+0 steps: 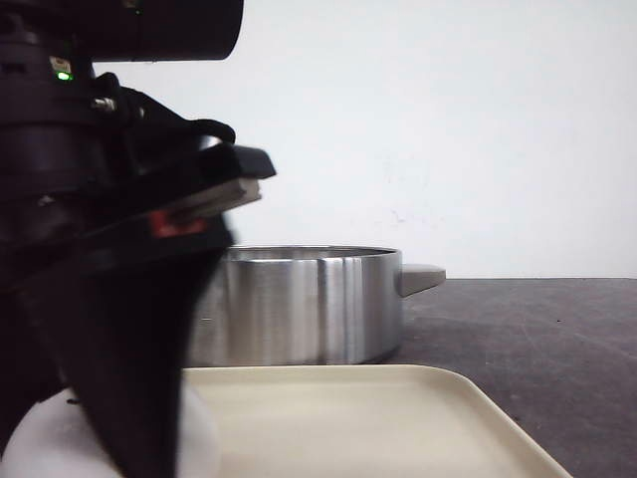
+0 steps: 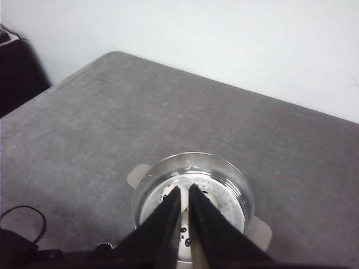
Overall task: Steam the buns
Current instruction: 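Lower the left gripper onto the last panda bun and grasp it, then lift the bun with the left gripper and carry it over the pot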
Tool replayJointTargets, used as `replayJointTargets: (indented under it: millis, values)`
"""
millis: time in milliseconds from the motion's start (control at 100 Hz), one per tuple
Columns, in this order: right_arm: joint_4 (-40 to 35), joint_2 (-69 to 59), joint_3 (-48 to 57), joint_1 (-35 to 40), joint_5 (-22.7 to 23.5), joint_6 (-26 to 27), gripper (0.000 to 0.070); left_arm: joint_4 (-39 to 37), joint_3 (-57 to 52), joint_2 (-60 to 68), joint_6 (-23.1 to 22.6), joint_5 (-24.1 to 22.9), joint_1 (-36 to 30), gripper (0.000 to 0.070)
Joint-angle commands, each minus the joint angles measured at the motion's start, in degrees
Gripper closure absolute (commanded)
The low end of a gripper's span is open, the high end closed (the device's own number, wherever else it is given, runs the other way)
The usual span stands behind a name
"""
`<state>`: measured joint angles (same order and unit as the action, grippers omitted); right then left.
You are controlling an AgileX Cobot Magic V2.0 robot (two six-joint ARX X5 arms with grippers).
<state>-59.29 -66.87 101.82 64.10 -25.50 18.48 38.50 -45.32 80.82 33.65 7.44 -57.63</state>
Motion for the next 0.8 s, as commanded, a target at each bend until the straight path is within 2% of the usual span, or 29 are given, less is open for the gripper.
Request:
replayJointTargets:
  millis: [0, 250, 320, 490, 790]
  values:
    - [0.04, -0.39, 0.92, 0.72, -0.04, 0.87, 0.0684, -0.74, -0.26, 0.0, -0.83, -0.37, -0.61, 0.0697]
    - [-0.37, -0.39, 0.94, 0.72, -0.02, 0.9, 0.0684, 1.07, -6.45, -8.44, -1.99, 1.22, -1.01, 0.0697]
    - [-0.31, -0.39, 0.94, 0.72, -0.02, 0.9, 0.0684, 1.07, -9.9, -11.1, -5.64, 0.79, -1.01, 0.0697]
    - [0.57, -0.39, 0.92, 0.72, -0.04, 0.7, 0.0684, 2.75, -19.21, -12.33, -14.14, -6.49, 0.76, 0.0698]
    - [0.83, -0.39, 0.94, 0.72, 0.0, 0.59, 0.0684, 5.35, -28.2, -2.49, -22.34, -6.99, 11.67, 0.0698]
